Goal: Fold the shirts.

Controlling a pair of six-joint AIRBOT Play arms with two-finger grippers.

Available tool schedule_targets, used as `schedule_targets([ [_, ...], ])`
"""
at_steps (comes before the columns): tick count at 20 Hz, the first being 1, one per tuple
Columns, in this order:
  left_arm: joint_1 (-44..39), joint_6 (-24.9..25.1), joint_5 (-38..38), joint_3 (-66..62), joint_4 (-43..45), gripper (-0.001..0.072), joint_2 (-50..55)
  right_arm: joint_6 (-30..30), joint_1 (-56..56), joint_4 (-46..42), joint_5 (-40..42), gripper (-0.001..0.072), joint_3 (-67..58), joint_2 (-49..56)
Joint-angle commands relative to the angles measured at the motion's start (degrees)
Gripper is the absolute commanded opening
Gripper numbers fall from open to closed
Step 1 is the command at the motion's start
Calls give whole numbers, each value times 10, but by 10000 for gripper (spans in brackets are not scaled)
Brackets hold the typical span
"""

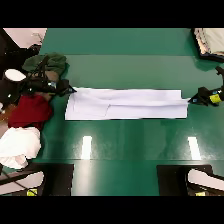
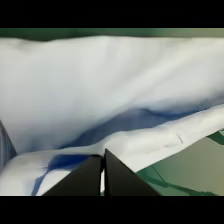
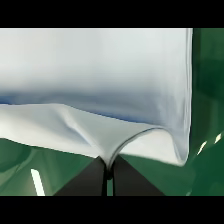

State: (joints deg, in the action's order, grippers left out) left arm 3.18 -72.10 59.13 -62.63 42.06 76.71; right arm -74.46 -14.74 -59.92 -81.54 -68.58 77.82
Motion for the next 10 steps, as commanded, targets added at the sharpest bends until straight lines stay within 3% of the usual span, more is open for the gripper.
schedule_targets([
  [1, 0, 6, -25, -79, -1, 23, 77, -12, 24, 3, 17, 13, -53, 65],
  [4, 0, 6, -44, -103, -2, 25, 100, -17, 33, 6, 35, 14, -88, 102],
  [5, 0, 5, -59, -103, -1, 133, 101, -25, 36, 7, 45, 14, -100, 112],
  [6, 0, 5, -74, -103, -2, 439, 101, -34, 35, 16, 61, 19, -111, 121],
  [7, 0, 1, -86, -103, -7, 562, 101, -38, 35, 42, 76, 127, -126, 133],
  [8, 0, 0, -90, -103, -11, 549, 101, -37, 32, 68, 85, 424, -143, 144],
  [9, 0, 0, -87, -103, -19, 549, 101, -37, 27, 84, 78, 587, -160, 154],
  [10, 0, 1, -72, -103, -32, 549, 101, -36, 27, 89, 58, 588, -176, 162],
])
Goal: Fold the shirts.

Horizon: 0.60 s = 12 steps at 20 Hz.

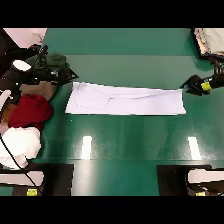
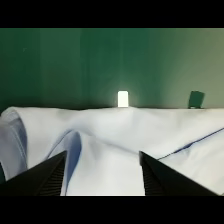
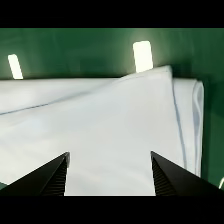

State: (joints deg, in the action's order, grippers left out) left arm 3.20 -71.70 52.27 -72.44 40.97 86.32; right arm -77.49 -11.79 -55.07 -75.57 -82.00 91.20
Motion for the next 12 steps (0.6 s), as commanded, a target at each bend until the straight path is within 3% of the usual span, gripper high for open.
schedule_targets([
  [1, 0, -3, 20, -5, -26, 549, 5, 2, -10, 38, -27, 586, -54, 34],
  [3, 0, -3, 77, -5, -26, 536, 5, 27, -29, 39, -74, 585, -52, 35],
  [5, 0, 10, 122, -5, -26, 96, 5, 37, -59, 39, -110, 581, -32, 35],
  [6, 0, 23, 137, -5, -26, 30, 5, 45, -76, 38, -119, 581, -14, 35],
  [9, -4, 23, 178, -5, -24, 24, 5, 70, -125, 40, -103, 575, 53, 35],
  [12, -39, 21, 188, -5, -24, 24, 5, 106, -157, 41, -84, 511, 85, 60],
])
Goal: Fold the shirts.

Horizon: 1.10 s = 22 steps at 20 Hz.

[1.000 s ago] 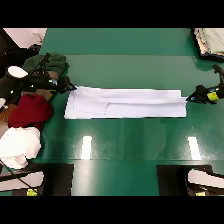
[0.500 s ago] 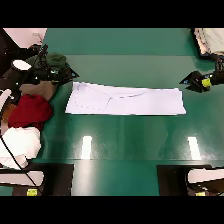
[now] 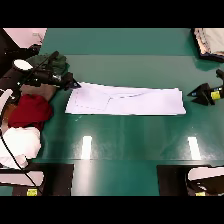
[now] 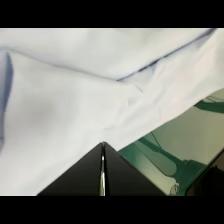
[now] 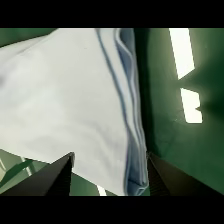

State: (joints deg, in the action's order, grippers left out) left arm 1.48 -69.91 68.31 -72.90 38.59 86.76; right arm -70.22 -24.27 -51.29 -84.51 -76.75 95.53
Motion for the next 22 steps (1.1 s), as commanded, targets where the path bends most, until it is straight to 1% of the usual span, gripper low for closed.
schedule_targets([
  [1, -38, 3, 20, 0, 0, 24, 0, 39, -35, 3, -5, 511, 31, 32],
  [4, -80, -2, -14, 0, 0, 24, 0, 63, -15, 7, -35, 511, 13, 77],
  [6, -96, -9, -23, 0, -1, 24, 0, 63, 12, 7, -32, 511, -4, 93],
  [8, -104, -27, -20, 0, 0, 24, 1, 64, 39, 7, -24, 510, -21, 100],
  [9, -107, -28, -18, 0, 0, 23, 1, 64, 51, 7, -16, 472, -24, 100],
  [10, -112, -28, -19, 0, 0, 23, 1, 66, 66, 7, -8, 380, -27, 100],
  [11, -118, -31, -22, 0, 0, 23, 1, 76, 79, 7, -1, 331, -27, 100],
  [13, -133, -38, -40, 0, 0, 23, 1, 93, 96, 7, -2, 94, -26, 98],
  [14, -142, -38, -54, -1, 0, 23, 2, 94, 98, 7, -5, 19, -26, 93],
  [16, -163, -39, -87, -2, 0, 23, 4, 97, 101, 7, -8, 14, -27, 68],
  [18, -183, -41, -97, -35, 0, 23, 30, 95, 101, 8, -10, 13, -27, 23],
  [21, -219, -55, -91, -140, 9, 23, 110, 50, 113, 8, -39, 12, -59, -41],
  [22, -232, -68, -91, -174, 18, 23, 138, 35, 122, 8, -51, 12, -81, -56],
])
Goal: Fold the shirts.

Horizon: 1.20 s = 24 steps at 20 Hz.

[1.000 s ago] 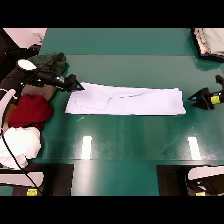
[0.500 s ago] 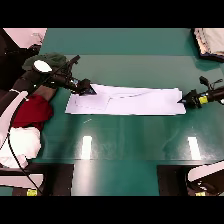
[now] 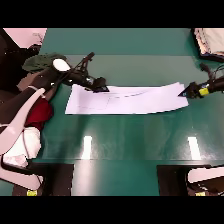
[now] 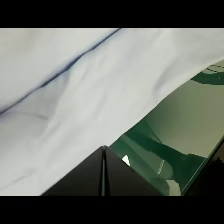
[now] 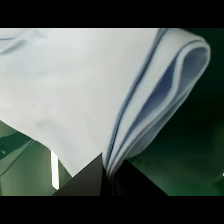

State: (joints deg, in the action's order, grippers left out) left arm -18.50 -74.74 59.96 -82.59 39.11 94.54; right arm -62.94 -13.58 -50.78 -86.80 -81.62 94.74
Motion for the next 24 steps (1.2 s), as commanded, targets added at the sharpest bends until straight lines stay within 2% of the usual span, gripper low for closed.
schedule_targets([
  [1, -47, -31, -5, -114, 22, 23, 91, -53, 29, 3, -41, 11, -59, -62],
  [5, -94, -66, -3, -216, 36, 23, 198, -82, 97, 69, -66, 11, -156, -82],
  [9, -123, -79, -16, -247, 34, 23, 252, -99, 186, 75, -44, 11, -228, -81],
  [18, -123, -78, -5, -259, 51, 23, 260, -100, 291, 76, -17, 11, -276, -81],
  [24, -96, -90, 72, -308, 183, 22, 212, -99, 317, 76, -33, 11, -328, -44],
])
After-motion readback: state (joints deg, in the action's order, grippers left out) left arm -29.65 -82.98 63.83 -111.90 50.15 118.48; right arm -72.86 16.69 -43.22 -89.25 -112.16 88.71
